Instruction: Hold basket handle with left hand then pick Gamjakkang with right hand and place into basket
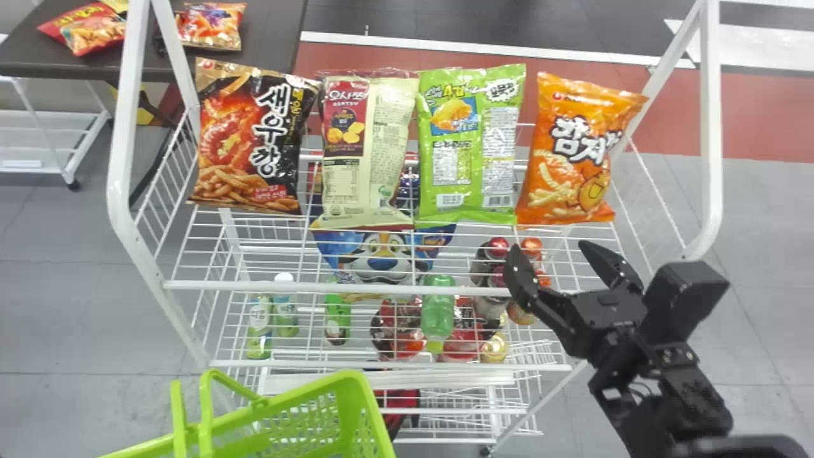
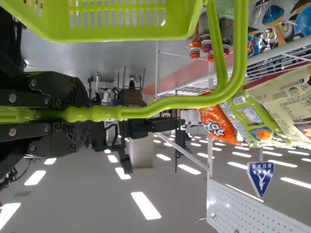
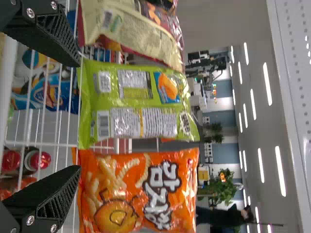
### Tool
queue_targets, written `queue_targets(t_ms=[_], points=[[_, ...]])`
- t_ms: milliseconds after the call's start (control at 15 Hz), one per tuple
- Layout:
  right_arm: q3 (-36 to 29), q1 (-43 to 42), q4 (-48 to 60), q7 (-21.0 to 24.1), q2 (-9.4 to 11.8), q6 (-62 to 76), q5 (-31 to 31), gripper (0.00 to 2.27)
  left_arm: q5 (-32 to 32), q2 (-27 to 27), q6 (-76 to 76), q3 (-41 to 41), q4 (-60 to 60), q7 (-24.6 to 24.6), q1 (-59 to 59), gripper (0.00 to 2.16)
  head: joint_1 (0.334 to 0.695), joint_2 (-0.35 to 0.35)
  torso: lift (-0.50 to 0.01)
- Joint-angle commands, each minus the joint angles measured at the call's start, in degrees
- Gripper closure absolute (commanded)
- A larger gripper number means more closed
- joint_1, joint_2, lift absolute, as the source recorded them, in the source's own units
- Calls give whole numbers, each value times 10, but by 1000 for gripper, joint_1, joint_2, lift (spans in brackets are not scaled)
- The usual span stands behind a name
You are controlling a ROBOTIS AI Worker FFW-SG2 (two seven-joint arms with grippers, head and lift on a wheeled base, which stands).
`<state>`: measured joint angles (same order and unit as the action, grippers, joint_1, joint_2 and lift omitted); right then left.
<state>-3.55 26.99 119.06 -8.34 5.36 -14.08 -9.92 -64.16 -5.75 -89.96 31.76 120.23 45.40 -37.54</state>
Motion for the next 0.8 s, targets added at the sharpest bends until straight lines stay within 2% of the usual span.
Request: queue_targets(t_ms=[0,333,533,733], points=[[-32,-40,-1,0,0,-49,-17,43,-1,-2,-1,0,1,-2,4,2145,695,-154,-18],[-91,-140,-30,-10,2,-165,-26,39,-3,-8,-1,-4,3,-8,13,2145,695,-237,-18],[-96,-193,-65,-16,9,-209,-19,36,-3,-8,-1,-4,4,-8,13,2145,695,-272,-18],[-91,-232,-100,-22,9,-224,-6,36,-3,-8,-1,-5,4,-9,13,2145,695,-273,-18]])
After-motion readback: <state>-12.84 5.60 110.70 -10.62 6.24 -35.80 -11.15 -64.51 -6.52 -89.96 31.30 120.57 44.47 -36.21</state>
